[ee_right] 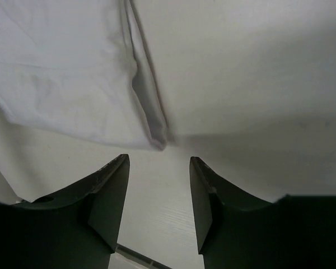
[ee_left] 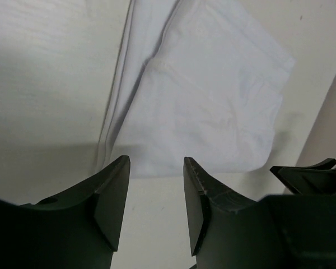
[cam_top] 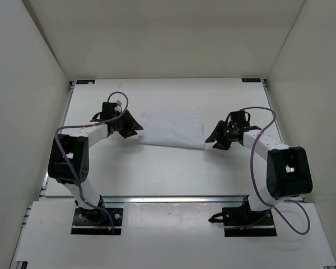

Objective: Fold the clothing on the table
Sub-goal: Fold the skirt

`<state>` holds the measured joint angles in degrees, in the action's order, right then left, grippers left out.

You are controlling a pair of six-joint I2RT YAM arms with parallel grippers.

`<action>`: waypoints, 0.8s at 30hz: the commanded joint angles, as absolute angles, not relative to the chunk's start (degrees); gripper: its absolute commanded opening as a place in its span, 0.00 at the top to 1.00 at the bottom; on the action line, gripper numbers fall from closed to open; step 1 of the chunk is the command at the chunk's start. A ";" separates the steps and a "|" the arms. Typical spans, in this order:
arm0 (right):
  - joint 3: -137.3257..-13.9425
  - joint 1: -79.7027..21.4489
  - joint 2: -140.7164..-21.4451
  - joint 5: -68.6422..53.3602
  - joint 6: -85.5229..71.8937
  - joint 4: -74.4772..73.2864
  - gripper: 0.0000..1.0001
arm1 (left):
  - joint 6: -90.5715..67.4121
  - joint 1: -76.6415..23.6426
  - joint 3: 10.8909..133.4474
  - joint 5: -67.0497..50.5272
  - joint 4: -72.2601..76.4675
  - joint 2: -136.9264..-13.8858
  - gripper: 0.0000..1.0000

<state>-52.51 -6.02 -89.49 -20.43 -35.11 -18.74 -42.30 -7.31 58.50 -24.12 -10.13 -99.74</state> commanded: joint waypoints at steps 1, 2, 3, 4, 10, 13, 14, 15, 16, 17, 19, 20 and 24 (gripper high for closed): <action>-46.08 -10.79 -83.50 -14.96 -47.08 -6.44 0.56 | -39.81 -10.10 53.89 -17.85 -10.47 -95.36 0.46; -44.66 -11.77 -83.67 -14.77 -48.85 -4.33 0.55 | -40.08 -10.72 52.75 -17.67 -10.11 -95.10 0.47; -43.52 -12.30 -84.63 -15.20 -49.74 -2.48 0.56 | -40.43 -10.81 52.21 -17.23 -9.50 -95.10 0.48; -43.77 -13.00 -85.77 -15.12 -50.70 -2.03 0.55 | -40.34 -11.33 51.51 -17.49 -8.97 -95.18 0.50; -51.23 -8.46 -90.59 -13.78 -39.21 -4.83 0.62 | -34.39 -10.37 62.18 -17.67 -14.66 -97.20 0.49; -58.77 -4.58 -96.06 -17.57 -33.94 -6.58 0.63 | -29.72 -11.86 74.15 -15.56 -19.32 -103.61 0.54; -60.80 -4.14 -97.98 -17.75 -32.79 -7.90 0.67 | -28.23 -12.47 79.23 -14.60 -21.95 -106.84 0.56; -62.47 -4.04 -99.74 -17.41 -31.65 -8.43 0.68 | -26.99 -13.18 83.71 -13.81 -23.28 -110.09 0.57; -65.10 -4.04 -100.71 -17.49 -29.81 -9.74 0.68 | -26.29 -13.71 85.76 -13.28 -25.55 -113.17 0.58; -66.43 -4.74 -102.72 -17.40 -28.92 -11.23 0.68 | -25.50 -13.54 89.87 -12.75 -27.06 -114.77 0.57; -70.03 -5.09 -105.37 -16.97 -26.82 -12.73 0.66 | -24.44 -14.85 95.07 -11.78 -28.82 -119.16 0.58; -70.74 -5.18 -106.95 -17.66 -26.37 -13.27 0.67 | -24.26 -14.77 96.05 -11.52 -29.96 -119.96 0.57; -73.47 -7.37 -110.29 -17.32 -24.26 -12.66 0.66 | -22.94 -15.47 98.79 -9.59 -30.24 -123.48 0.54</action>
